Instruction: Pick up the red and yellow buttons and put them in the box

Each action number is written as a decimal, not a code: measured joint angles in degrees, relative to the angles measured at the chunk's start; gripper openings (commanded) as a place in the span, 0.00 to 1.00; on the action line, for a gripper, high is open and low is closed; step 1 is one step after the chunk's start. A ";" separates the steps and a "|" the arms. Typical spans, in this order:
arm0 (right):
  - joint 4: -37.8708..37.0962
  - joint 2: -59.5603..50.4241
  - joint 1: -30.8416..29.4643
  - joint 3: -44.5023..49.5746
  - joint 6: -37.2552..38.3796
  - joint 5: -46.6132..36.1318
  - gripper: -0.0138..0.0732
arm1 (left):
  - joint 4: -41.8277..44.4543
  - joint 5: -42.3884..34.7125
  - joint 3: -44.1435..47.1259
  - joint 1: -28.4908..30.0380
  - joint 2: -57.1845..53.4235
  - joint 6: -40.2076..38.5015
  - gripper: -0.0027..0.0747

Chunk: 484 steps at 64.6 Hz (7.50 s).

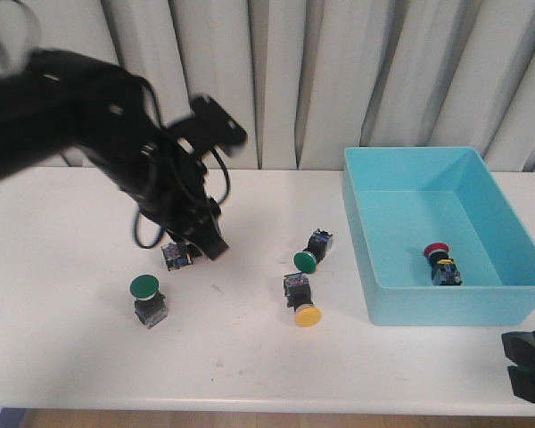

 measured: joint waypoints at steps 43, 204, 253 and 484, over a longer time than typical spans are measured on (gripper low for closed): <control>0.00 0.00 0.00 0.02 0.00 0.00 0.66 | -4.32 -23.99 41.17 0.00 -33.31 0.89 0.28; 34.76 25.83 26.85 -11.72 -72.16 -10.69 0.41 | -76.69 -15.73 42.60 0.00 -24.08 91.55 0.31; 25.34 23.85 26.85 -11.72 -64.90 -10.32 0.42 | -74.37 -20.06 42.60 0.00 -24.08 90.65 0.81; 7.01 7.24 -2.83 -4.22 -8.64 0.38 0.65 | -58.01 -30.02 42.60 0.00 -24.08 71.56 0.79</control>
